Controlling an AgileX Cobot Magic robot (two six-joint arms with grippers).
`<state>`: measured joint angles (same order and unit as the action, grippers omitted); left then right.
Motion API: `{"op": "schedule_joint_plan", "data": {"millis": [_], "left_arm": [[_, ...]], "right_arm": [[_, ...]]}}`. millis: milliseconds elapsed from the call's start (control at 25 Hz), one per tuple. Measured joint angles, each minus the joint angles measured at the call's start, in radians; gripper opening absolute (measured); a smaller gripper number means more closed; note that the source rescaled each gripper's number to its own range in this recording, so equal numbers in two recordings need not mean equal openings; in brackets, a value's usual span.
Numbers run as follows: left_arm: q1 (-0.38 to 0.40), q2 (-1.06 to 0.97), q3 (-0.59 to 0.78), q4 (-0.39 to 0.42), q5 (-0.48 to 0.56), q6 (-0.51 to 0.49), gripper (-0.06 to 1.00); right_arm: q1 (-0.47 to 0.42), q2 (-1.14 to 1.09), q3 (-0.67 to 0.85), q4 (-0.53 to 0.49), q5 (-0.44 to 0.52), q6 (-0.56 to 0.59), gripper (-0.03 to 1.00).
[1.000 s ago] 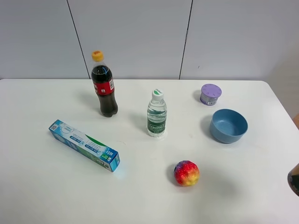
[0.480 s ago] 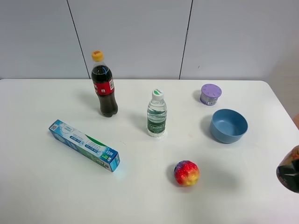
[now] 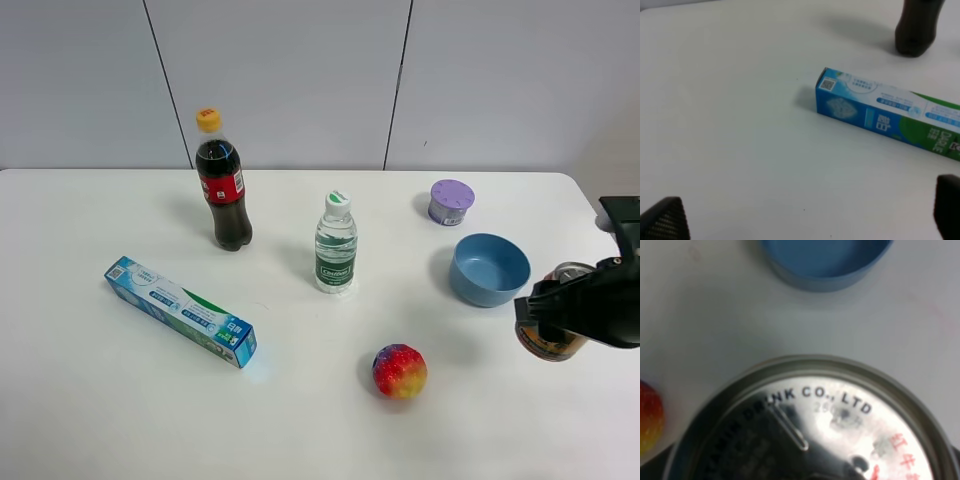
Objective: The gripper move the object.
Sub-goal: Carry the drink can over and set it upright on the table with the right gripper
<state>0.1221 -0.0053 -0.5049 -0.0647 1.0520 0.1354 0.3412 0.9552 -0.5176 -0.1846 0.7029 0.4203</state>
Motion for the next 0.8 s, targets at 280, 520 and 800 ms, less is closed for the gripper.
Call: {"op": "schedule_joint_plan", "data": {"millis": [280, 520, 800], "left_arm": [[0.0, 0.0, 0.0, 0.0, 0.0, 0.0, 1.0], [0.0, 0.0, 0.0, 0.0, 0.0, 0.0, 1.0], [0.0, 0.0, 0.0, 0.0, 0.0, 0.0, 1.0]], "right_arm": [[0.0, 0.152, 0.047, -0.102, -0.199, 0.086, 0.0], [0.0, 0.179, 0.199, -0.149, -0.387, 0.096, 0.0], [-0.007, 0.18, 0.334, -0.19, -0.571, 0.1, 0.0]]}}
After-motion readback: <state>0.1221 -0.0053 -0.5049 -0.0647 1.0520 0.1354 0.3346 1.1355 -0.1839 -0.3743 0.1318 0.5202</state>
